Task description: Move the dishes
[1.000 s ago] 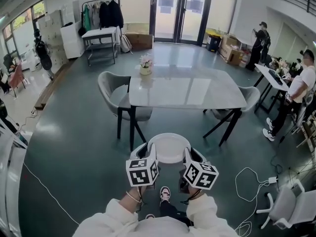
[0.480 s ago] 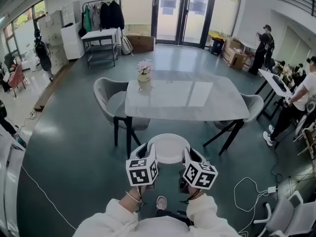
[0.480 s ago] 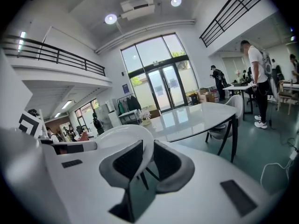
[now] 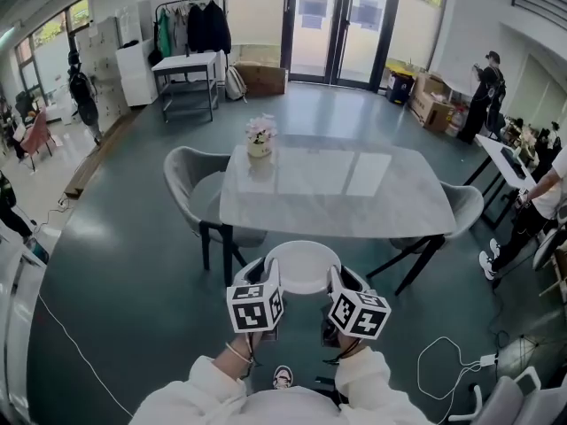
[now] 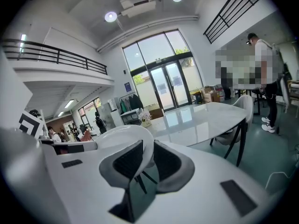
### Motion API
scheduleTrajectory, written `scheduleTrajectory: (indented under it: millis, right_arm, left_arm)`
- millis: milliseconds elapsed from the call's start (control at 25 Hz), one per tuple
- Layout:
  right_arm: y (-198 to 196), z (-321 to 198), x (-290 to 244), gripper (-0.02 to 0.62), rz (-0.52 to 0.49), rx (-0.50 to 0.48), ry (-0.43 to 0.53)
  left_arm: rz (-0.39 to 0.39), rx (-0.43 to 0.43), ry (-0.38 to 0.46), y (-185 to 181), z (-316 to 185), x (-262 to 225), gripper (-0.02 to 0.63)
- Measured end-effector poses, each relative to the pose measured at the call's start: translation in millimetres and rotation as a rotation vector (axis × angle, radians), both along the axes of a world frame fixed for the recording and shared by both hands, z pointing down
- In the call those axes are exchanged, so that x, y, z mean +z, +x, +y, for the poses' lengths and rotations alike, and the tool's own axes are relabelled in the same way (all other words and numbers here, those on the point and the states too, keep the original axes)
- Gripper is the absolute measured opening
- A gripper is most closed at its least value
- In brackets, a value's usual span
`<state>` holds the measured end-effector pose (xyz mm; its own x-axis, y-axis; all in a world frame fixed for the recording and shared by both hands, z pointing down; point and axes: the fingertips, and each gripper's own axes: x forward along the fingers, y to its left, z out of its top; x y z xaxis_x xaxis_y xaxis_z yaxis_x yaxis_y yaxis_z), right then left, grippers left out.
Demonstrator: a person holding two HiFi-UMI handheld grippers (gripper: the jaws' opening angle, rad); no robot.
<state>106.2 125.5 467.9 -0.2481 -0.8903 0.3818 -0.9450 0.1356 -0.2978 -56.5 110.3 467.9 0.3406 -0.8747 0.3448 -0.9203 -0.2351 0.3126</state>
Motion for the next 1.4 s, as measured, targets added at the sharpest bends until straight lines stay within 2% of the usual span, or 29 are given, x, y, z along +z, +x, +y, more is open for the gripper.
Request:
scheduleTrajectory:
  millis: [320, 720, 1080, 1400]
  right_arm:
    - [13, -46, 2, 0.123, -0.019, -0.031, 0.003]
    - [29, -69, 1, 0.122, -0.034, -0.033, 0.004]
    - [22, -76, 13, 0.121, -0.055, -0.042, -0.019]
    - [19, -108, 17, 0.121, -0.037, -0.041, -0.012]
  left_arm:
    - [-0.022, -0.024, 0.001, 13, -40, 0, 0.069]
    - [-0.03, -0.028, -0.01, 29, -60, 0, 0.069]
    - [-0.034, -0.043, -0.039, 21, -65, 11, 0.069]
    - [-0.014, -0.037, -0.032, 19, -101, 17, 0.069]
